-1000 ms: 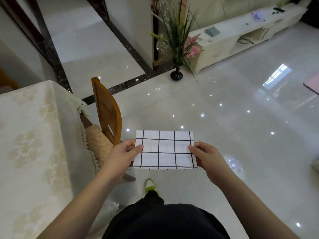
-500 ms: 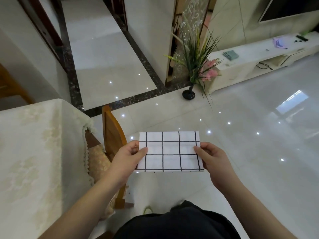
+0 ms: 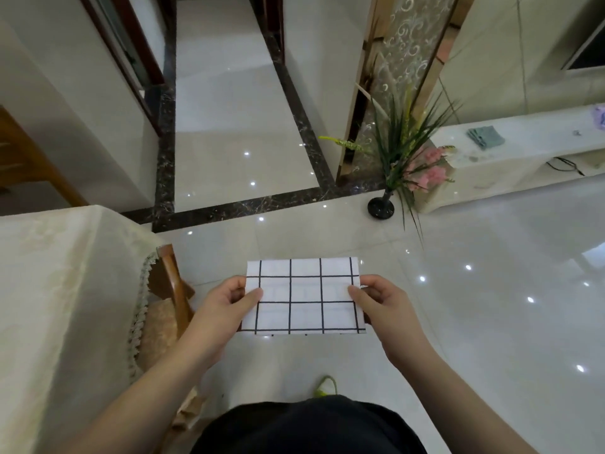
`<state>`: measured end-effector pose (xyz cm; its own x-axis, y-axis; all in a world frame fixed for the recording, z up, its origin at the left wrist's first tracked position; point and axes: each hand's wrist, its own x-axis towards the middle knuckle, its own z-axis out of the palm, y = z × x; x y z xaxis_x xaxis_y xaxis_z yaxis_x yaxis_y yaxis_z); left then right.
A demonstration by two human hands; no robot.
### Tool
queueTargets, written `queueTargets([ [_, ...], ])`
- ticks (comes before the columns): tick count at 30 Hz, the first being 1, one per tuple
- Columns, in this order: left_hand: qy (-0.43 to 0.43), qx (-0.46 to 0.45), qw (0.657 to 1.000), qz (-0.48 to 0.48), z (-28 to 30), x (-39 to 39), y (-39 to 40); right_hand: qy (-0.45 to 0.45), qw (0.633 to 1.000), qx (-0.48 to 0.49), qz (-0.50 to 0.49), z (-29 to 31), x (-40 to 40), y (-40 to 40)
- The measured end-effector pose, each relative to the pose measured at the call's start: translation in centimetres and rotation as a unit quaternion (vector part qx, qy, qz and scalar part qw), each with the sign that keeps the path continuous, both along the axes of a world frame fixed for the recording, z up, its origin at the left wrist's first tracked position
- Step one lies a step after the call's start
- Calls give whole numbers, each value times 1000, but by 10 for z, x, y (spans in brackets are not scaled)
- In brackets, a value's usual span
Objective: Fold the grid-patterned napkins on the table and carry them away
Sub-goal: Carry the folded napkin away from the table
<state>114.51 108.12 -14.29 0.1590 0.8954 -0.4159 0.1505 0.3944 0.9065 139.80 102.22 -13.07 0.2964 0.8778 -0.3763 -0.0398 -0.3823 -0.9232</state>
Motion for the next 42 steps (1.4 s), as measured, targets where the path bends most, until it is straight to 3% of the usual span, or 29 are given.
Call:
queueTargets([
  [17,39,26,996,77,6,19,99,-20,994,4,112,-13,24,154],
  [27,69,32,983,165,-1,-39,193,-63,977,8,204,-10,-38,291],
  [42,41,16,958,284,-12,-95,293,-58,955,-8,291,-25,-106,436],
])
